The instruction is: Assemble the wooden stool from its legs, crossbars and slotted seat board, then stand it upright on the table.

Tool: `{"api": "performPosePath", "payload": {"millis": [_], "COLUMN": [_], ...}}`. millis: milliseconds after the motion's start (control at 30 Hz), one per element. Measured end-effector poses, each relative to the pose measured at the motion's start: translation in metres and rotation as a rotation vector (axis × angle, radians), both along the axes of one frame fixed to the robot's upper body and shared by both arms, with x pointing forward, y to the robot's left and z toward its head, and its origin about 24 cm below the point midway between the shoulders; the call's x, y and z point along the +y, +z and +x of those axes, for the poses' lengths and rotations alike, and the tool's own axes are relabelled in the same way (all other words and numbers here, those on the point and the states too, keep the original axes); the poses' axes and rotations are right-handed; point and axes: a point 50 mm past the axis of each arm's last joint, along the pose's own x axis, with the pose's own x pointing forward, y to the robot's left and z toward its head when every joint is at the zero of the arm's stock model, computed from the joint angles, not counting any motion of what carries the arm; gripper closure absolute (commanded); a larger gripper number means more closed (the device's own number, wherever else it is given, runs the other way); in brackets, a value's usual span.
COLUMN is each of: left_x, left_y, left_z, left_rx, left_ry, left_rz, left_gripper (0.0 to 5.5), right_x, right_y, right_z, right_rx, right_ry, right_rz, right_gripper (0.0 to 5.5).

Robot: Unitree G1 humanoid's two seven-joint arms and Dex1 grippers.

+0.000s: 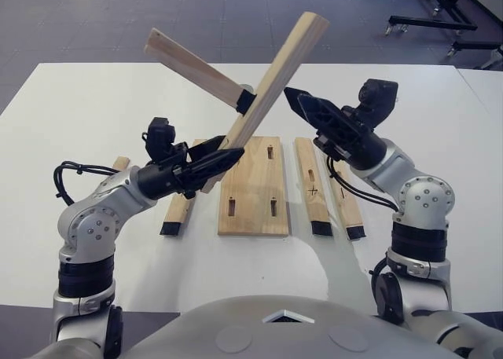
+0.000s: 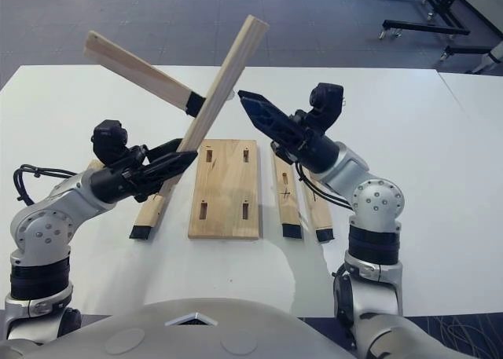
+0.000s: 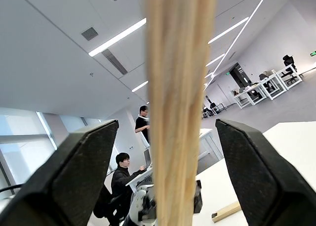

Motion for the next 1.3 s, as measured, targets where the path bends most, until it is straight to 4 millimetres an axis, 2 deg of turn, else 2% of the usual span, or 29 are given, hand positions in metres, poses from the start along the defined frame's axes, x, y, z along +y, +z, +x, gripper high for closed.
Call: {"api": "performPosePath", "payload": {"millis": [233,500,867,900,1033,1167,1233,1300], "left_x": [-0.005,-0.004,-0.007,-0.007,-0.009,0.004,0.016,0.024], "left_y": [-0.01,-0.011,-0.013,-0.013,-0.017,-0.016,-0.023,-0.031], "left_z": [-0.006,-0.006,-0.006,-0.006,-0.002,0.005,0.007,0.002], "left_rx": [0.028,0.03,0.011,0.005,0.027,0.058,0.106,0.144], "left_ry": [-0.059,-0.07,-0.055,-0.053,-0.01,0.109,0.192,0.231], "left_rz": [0.021,0.015,0.026,0.029,0.034,0.002,0.012,0.016], "left_gripper": [3.47,3.47,3.47,3.11,2.62,1.79,1.75,1.75], "right_x": [0.002,0.007,0.005,0.004,0.0,-0.016,-0.018,-0.03], "right_y": [0.003,0.001,0.0,-0.001,-0.001,0.003,0.007,0.008], "right_z": [0.0,-0.002,-0.003,-0.003,-0.002,0.002,0.004,0.013], "right_rx": [0.009,0.007,-0.01,-0.019,-0.053,-0.069,-0.101,-0.117], "right_ry": [0.016,0.063,0.06,0.056,0.012,-0.071,-0.071,-0.174], "right_rz": [0.044,0.05,0.06,0.063,0.067,0.093,0.102,0.077], "right_gripper": [1.87,3.36,3.38,3.38,3.38,3.42,3.44,3.44]}}
